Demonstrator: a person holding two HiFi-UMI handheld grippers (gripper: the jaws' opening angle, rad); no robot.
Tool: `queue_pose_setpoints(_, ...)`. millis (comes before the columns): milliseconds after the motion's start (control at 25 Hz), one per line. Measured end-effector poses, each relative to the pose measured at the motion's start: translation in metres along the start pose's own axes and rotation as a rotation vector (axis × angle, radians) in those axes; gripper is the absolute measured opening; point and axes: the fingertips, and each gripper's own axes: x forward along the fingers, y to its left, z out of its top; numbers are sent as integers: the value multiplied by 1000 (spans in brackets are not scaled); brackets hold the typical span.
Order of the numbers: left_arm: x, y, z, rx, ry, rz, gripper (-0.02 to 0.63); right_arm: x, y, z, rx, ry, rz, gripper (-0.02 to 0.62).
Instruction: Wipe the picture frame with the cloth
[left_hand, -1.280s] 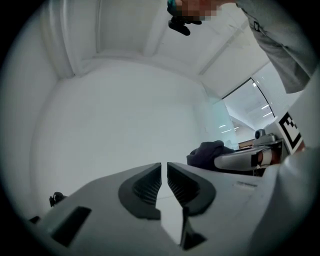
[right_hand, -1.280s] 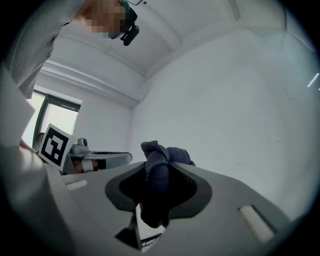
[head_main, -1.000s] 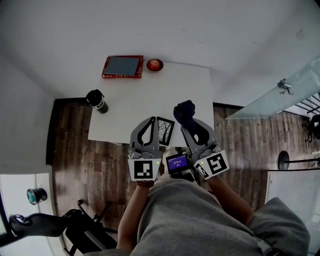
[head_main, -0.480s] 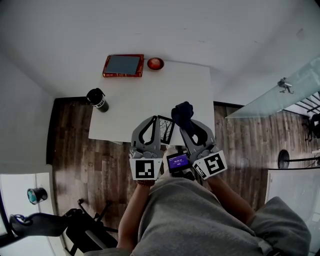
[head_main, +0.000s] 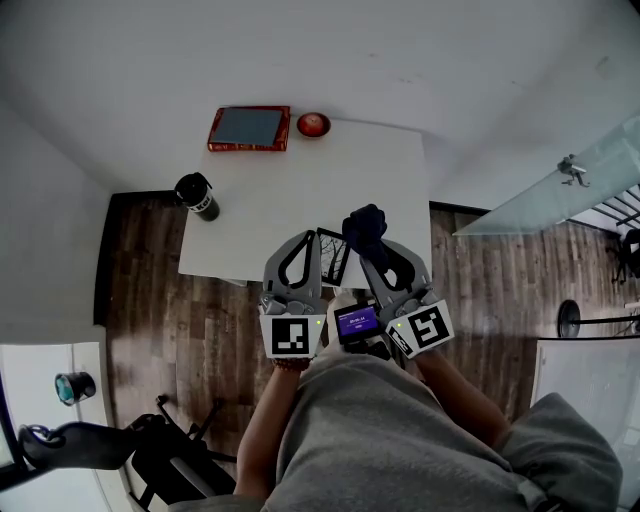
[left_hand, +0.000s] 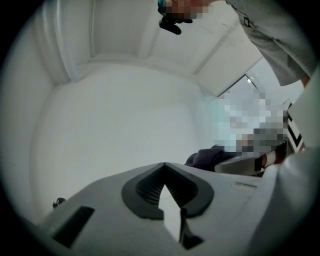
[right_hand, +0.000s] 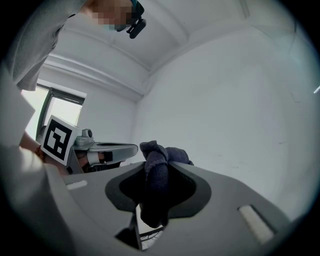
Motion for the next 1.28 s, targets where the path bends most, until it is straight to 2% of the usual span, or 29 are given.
queue_pose_setpoints(120,0,0,0,-26,-11,9,3,1,2,-1,-2,3,6,107)
queue_pose_setpoints(240,0,-1,2,0,-16,3,3,2,2,-3,-5,12,11,106)
queue_pose_setpoints(360,0,-1,0,-48,-22,18,3,2,2,-5,-8,20,14,106)
queue_pose_setpoints(560,0,0,-3,-32,-7,14,3,4,4,-6,-10,24,28,104)
queue_pose_setpoints(720,-1,0,-3,52,7,-9,3,4,5,-7,-11,26,30,104)
queue_pose_setpoints(840,-2,1,-6,-11,4,9,3,5,6,-8,-13,32,31,104)
queue_pose_setpoints(960,-2,1,-6,-8,4,8,3,5,6,-9,-18,35,30,104)
queue_pose_setpoints(1040,-3,1,-5,27,4,7,3,4,5,-9,-22,36,36,104)
queue_pose_setpoints(1280,-4,1,-7,12,6,13,3,3,7,-9,-45,42,46,104)
